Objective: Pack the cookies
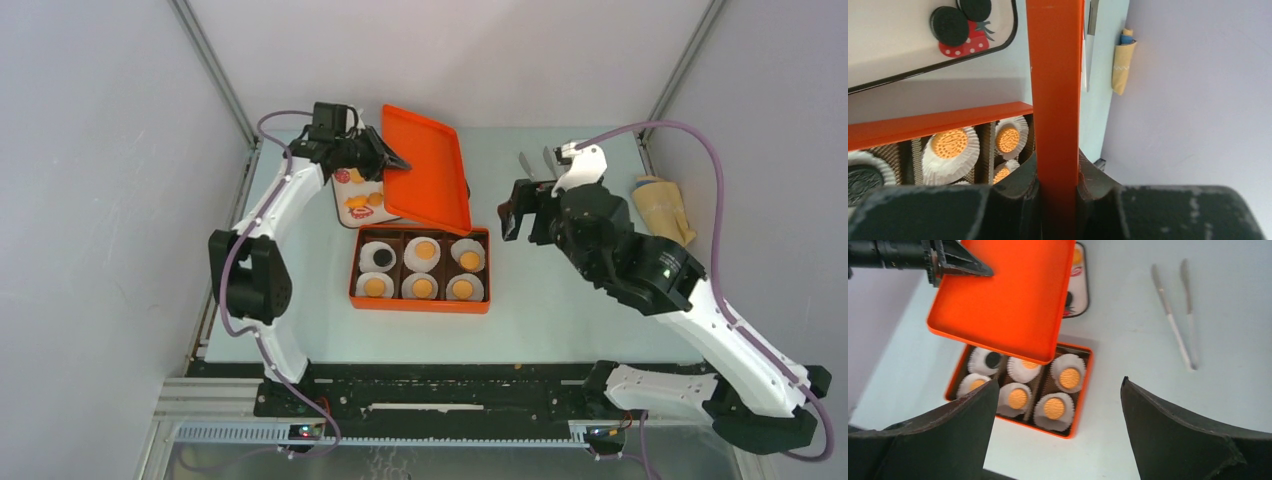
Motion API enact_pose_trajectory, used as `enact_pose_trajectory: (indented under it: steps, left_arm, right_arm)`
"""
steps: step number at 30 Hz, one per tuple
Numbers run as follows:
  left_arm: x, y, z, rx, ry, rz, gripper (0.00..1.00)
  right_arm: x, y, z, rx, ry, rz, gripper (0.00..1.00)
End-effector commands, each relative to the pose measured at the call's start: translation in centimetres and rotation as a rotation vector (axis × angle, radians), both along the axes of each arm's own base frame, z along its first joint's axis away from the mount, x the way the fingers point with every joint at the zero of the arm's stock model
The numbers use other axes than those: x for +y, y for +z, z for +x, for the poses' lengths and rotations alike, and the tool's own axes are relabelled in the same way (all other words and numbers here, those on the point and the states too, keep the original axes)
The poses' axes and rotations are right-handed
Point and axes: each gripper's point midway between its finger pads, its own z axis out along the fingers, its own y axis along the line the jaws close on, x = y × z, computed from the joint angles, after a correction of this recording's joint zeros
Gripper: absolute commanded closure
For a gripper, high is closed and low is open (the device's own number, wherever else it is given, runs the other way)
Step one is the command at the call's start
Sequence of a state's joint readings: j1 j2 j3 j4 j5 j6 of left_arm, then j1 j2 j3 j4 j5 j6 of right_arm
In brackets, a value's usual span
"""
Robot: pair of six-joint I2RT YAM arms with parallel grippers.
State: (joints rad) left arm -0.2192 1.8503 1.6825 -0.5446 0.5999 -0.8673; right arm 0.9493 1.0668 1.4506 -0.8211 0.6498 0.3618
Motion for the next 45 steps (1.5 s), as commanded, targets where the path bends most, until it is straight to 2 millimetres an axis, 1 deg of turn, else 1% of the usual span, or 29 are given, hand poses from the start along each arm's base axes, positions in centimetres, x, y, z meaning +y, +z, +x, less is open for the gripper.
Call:
enact_pose_trajectory:
  steps: [1, 2, 3, 4, 6, 7, 8, 9, 10, 11, 12, 13, 14, 18, 19, 21, 23, 28, 30, 32, 38, 40, 41, 42, 43, 44, 45]
  left_arm:
    - [1.3, 5.0, -1.9, -0.197, 0.046, 0.038, 1.00]
    - [1.5, 5.4, -2.2, -0.225, 0.055, 0.037, 1.00]
    - [1.8, 5.0, -2.6, -0.229, 0.073, 0.052, 1.00]
    - [2.4, 3.9, -3.2, -0.204, 0.100, 0.079, 1.00]
    - [3.2, 3.0, -4.0, -0.168, 0.135, 0.114, 1.00]
    - [3.6, 2.6, -4.4, -0.142, 0.148, 0.130, 1.00]
    - [3.7, 2.5, -4.7, -0.121, 0.153, 0.133, 1.00]
    - [3.7, 2.7, -4.8, -0.106, 0.159, 0.126, 1.00]
    - [3.5, 2.7, -4.7, -0.086, 0.157, 0.124, 1.00]
    - [3.5, 3.1, -4.6, -0.081, 0.151, 0.125, 1.00]
    - [3.4, 3.0, -4.2, -0.058, 0.146, 0.143, 1.00]
    - [3.5, 3.8, -3.9, -0.061, 0.142, 0.156, 1.00]
    - [3.4, 3.5, -3.3, -0.042, 0.133, 0.164, 1.00]
    - [2.0, 4.4, -1.8, -0.018, 0.080, 0.127, 1.00]
    - [1.8, 4.2, -1.6, -0.012, 0.073, 0.127, 1.00]
    - [1.6, 4.1, -1.6, -0.003, 0.051, 0.125, 1.00]
    - [1.4, 3.9, -1.9, 0.005, 0.028, 0.115, 1.00]
    - [0.9, 3.3, -2.6, 0.018, -0.007, 0.090, 1.00]
    - [0.7, 3.2, -3.0, 0.023, -0.018, 0.078, 1.00]
    - [0.5, 3.3, -3.5, 0.025, -0.034, 0.059, 1.00]
    - [0.6, 3.3, -5.5, 0.009, -0.055, 0.041, 1.00]
    - [0.4, 3.0, -6.2, 0.011, -0.070, 0.028, 1.00]
    - [0.3, 2.9, -6.5, 0.013, -0.078, 0.018, 1.00]
    - [0.2, 2.8, -6.9, 0.016, -0.086, 0.010, 1.00]
    - [0.2, 2.7, -7.1, 0.018, -0.091, 0.005, 1.00]
    - [0.1, 2.7, -7.3, 0.019, -0.096, 0.002, 1.00]
    - [0.1, 2.8, -7.3, 0.016, -0.100, -0.001, 1.00]
  right_arm:
    - [3.7, -0.8, 0.3, 0.099, 0.192, 0.201, 0.03]
    - [3.6, -1.0, 0.6, 0.122, 0.202, 0.259, 0.04]
    - [3.8, -1.2, 0.8, 0.155, 0.221, 0.321, 0.05]
    - [4.6, -1.2, 0.6, 0.185, 0.279, 0.392, 0.06]
    - [4.7, -2.3, 1.0, 0.197, 0.297, 0.403, 0.08]
    - [5.2, -2.8, 0.9, 0.181, 0.311, 0.360, 0.09]
    - [4.9, -3.3, 1.4, 0.143, 0.271, 0.285, 0.09]
    - [4.9, -3.9, 1.6, 0.123, 0.255, 0.213, 0.08]
    - [5.1, -4.1, 1.7, 0.105, 0.252, 0.152, 0.08]
    - [5.1, -4.5, 1.9, 0.092, 0.242, 0.091, 0.08]
    - [5.3, -4.8, 2.1, 0.076, 0.235, 0.036, 0.08]
    - [5.4, -4.8, 2.1, 0.043, 0.228, -0.026, 0.07]
    - [6.0, -5.0, 1.9, 0.015, 0.231, -0.092, 0.07]
    - [7.3, -5.9, 1.8, -0.086, 0.206, -0.337, 0.06]
    - [8.0, -6.3, 1.6, -0.104, 0.210, -0.384, 0.06]
    - [9.0, -7.1, 1.6, -0.164, 0.209, -0.548, 0.05]
    - [10.3, -7.7, 1.6, -0.213, 0.201, -0.625, 0.04]
    - [12.7, -9.8, 2.0, -0.232, 0.222, -0.677, 0.03]
    - [13.5, -10.2, 2.3, -0.244, 0.229, -0.674, 0.03]
    - [14.1, -10.4, 3.1, -0.260, 0.221, -0.685, 0.03]
    - [14.8, -10.4, 5.1, -0.295, 0.193, -0.689, 0.04]
    - [14.9, -10.8, 6.0, -0.291, 0.203, -0.683, 0.07]
    - [14.8, -11.2, 6.7, -0.279, 0.202, -0.682, 0.11]
    - [14.8, -11.5, 7.0, -0.265, 0.202, -0.681, 0.17]
    - [14.7, -11.6, 7.4, -0.254, 0.198, -0.678, 0.26]
    - [14.7, -11.9, 7.6, -0.241, 0.200, -0.676, 0.32]
    - [14.6, -12.2, 7.7, -0.230, 0.199, -0.675, 0.35]
